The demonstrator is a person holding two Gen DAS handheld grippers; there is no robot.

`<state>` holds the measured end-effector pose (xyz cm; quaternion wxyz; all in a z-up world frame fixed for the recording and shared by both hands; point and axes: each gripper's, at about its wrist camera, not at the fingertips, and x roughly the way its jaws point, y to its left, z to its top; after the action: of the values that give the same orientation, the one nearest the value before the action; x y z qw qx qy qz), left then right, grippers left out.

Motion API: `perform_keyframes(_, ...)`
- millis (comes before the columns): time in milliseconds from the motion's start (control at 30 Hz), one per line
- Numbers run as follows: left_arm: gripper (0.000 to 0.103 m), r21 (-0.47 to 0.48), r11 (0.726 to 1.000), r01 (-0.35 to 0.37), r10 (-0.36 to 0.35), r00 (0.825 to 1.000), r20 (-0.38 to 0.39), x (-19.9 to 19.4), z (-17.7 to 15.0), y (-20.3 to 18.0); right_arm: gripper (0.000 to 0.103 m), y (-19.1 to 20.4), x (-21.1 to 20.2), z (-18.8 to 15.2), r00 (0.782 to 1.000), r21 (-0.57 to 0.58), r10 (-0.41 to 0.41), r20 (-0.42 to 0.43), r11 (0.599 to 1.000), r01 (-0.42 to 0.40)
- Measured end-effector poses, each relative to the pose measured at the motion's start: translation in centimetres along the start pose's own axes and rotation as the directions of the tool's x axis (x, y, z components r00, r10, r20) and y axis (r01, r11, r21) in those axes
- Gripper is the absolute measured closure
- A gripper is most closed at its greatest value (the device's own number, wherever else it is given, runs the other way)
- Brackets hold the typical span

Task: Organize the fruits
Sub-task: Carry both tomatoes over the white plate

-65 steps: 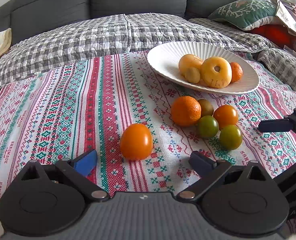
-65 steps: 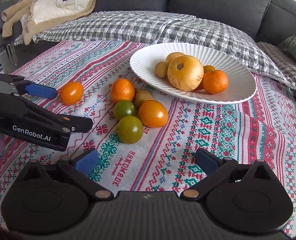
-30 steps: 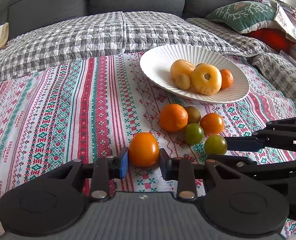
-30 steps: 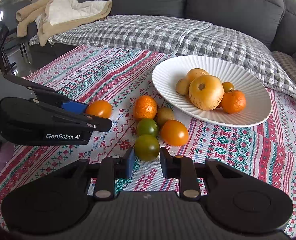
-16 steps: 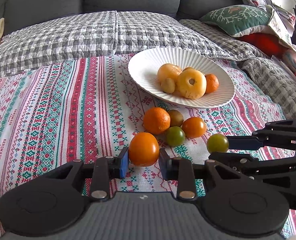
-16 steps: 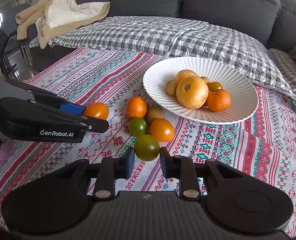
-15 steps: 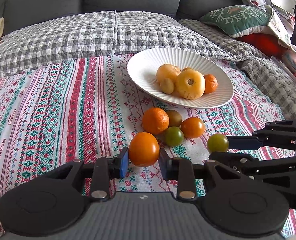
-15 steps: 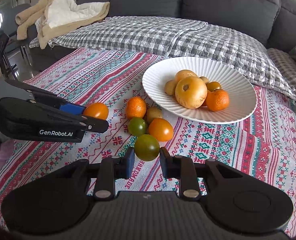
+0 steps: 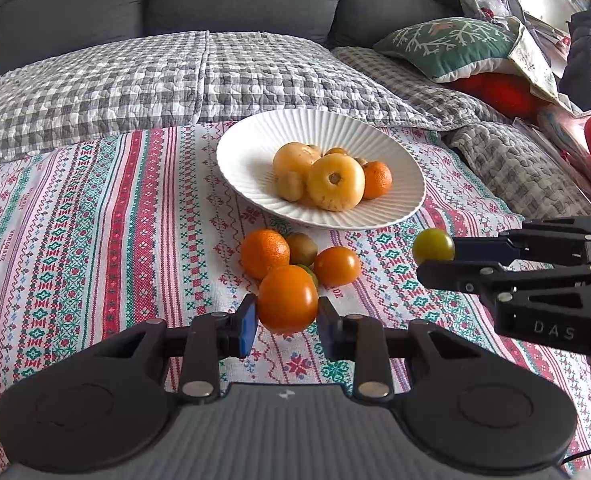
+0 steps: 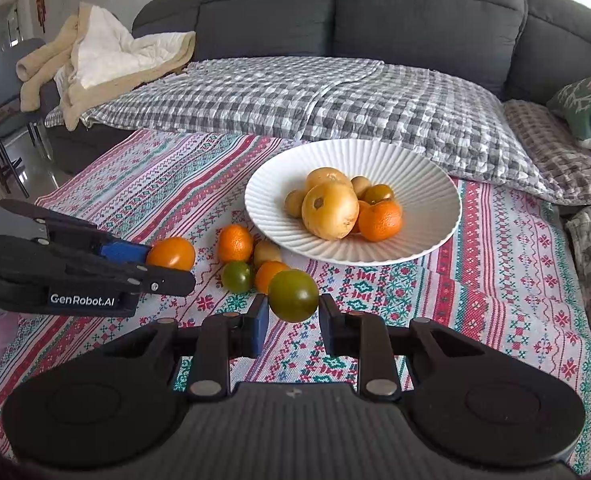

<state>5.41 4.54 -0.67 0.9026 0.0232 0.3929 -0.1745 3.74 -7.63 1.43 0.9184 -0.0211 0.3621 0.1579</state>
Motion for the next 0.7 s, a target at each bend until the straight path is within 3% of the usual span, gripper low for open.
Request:
perform_keyframes(400,0.07,0.045,0.997,0.057,-0.059,0.998,0.032,-0.3,0.9,-2.1,0.079,-2.7,-1.4,1.1,0.998,0.093,-0.018,0.06,0.996,0.012)
perform_keyframes(700,0.07,0.04,0.997,0.062,-0.065,0.996,0.058,0.6,3.3,-2.4,0.079,-5.0,-1.6,1.7,0.996,0.154,-0.018,0.09,0.988,0.004)
